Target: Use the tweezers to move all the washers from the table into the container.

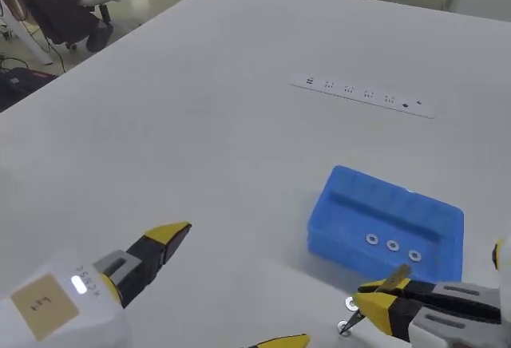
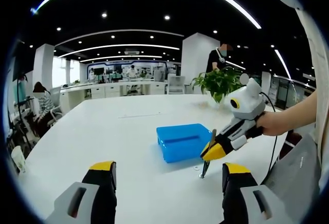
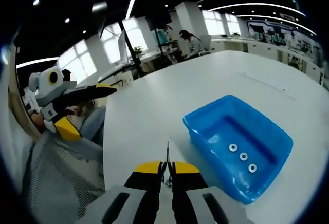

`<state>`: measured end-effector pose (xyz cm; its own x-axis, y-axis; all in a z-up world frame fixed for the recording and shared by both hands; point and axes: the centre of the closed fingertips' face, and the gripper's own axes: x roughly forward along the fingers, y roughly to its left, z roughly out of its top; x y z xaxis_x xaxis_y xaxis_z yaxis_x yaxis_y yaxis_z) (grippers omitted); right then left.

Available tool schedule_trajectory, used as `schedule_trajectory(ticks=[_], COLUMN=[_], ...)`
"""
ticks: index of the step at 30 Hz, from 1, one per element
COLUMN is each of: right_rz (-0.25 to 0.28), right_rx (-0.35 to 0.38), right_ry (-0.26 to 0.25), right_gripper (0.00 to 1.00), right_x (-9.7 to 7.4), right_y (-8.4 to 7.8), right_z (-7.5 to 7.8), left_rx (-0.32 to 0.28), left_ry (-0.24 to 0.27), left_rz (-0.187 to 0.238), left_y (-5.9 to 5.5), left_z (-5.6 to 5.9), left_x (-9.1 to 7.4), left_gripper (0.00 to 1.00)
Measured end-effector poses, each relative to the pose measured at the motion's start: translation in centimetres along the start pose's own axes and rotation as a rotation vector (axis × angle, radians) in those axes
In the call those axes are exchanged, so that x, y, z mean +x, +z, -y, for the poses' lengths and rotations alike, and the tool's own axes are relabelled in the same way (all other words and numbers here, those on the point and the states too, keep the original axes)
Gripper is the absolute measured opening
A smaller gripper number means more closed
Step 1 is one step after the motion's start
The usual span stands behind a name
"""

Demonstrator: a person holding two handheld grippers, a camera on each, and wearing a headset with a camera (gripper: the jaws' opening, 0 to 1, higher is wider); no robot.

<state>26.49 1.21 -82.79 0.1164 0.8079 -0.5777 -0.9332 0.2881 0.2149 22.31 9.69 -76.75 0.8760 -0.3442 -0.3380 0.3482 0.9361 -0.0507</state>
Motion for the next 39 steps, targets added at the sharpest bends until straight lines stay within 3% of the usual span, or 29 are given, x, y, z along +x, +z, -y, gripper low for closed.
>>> schedule_trajectory(ticks=[5,10,24,39], right_rz=[-0.034,-0.057,-0.085,-0.004], right_rx=[-0.145,-0.247,-0.387,-0.442], right_ry=[0.029,0.006,-0.032,-0.039], right_gripper=[0.04,0.04,0.03,0.03], right_x=[0.7,0.9,0.3,-1.0], right_y=[-0.3,-0.5,-0.6,3.1], right_z=[-1.9,-2.4,-2.3,-2.8], left_rx=[0.005,0.009,0.012,0.013], left_ry=[-0.002,0.0,0.005,0.003], left_rz=[-0.005,-0.009,-0.011,-0.012], left_y=[-0.1,-0.1,-0.1,-0.1], left_z=[0.0,0.0,-0.1,0.0], left_x=[0.0,0.0,0.0,0.0], left_gripper=[0.86,0.85,0.85,0.84])
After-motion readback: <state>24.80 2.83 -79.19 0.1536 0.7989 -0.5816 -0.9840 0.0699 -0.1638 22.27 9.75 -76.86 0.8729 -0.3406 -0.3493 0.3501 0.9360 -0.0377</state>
